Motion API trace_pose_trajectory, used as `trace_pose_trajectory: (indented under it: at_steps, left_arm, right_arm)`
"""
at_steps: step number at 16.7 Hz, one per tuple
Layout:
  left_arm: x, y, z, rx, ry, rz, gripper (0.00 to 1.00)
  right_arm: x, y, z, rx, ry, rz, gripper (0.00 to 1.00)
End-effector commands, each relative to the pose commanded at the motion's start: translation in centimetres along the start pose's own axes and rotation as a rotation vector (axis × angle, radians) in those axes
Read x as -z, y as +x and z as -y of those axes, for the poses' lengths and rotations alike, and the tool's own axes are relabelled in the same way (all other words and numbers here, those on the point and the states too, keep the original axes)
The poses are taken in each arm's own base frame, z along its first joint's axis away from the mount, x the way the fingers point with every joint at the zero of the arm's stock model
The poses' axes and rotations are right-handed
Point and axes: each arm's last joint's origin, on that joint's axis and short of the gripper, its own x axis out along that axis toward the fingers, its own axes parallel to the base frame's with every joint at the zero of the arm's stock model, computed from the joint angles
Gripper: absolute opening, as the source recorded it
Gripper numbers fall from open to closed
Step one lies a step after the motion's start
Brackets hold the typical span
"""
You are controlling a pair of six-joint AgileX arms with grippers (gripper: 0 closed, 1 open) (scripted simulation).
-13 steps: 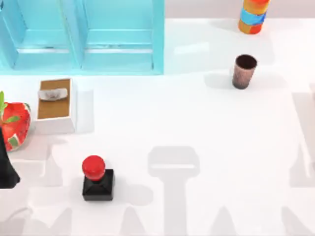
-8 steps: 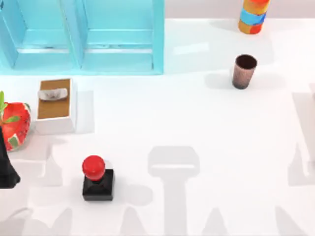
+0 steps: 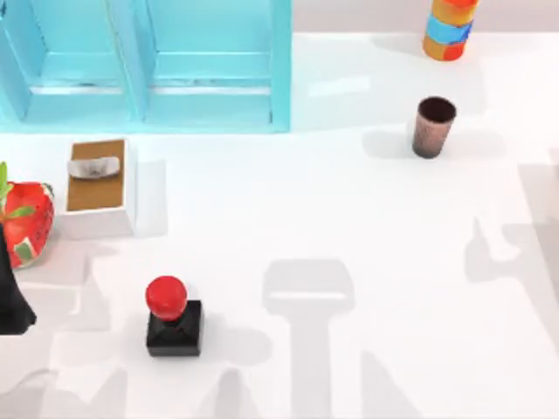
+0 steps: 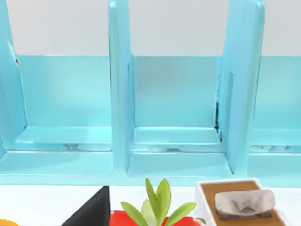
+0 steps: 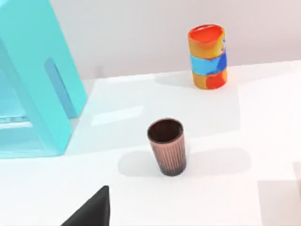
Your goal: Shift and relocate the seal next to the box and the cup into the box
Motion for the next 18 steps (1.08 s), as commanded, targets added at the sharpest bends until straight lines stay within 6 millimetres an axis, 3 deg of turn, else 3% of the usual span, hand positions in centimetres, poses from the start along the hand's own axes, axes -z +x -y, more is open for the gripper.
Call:
trace_pose_trajectory:
  at_steps: [5, 9, 13, 18]
  left_arm:
    - [0.0, 0.0, 0.0, 0.000, 0.000, 0.000, 1.00]
    - [0.0, 0.0, 0.0, 0.000, 0.000, 0.000, 1.00]
    - [0.0, 0.0, 0.0, 0.000, 0.000, 0.000, 1.00]
    - [0.0, 0.0, 0.0, 0.000, 0.000, 0.000, 1.00]
  right_arm:
    - [-7.2, 4.2, -6.2, -0.059, 0.089, -0.284, 1.00]
    - [-10.0, 9.3, -13.7, -0.056, 0.120, -0.522, 1.00]
    - [-8.5, 13.9, -22.2, -0.002, 0.109, -0.738, 1.00]
    - [-2.0, 17.0, -31.5, 0.108, 0.051, -0.937, 1.00]
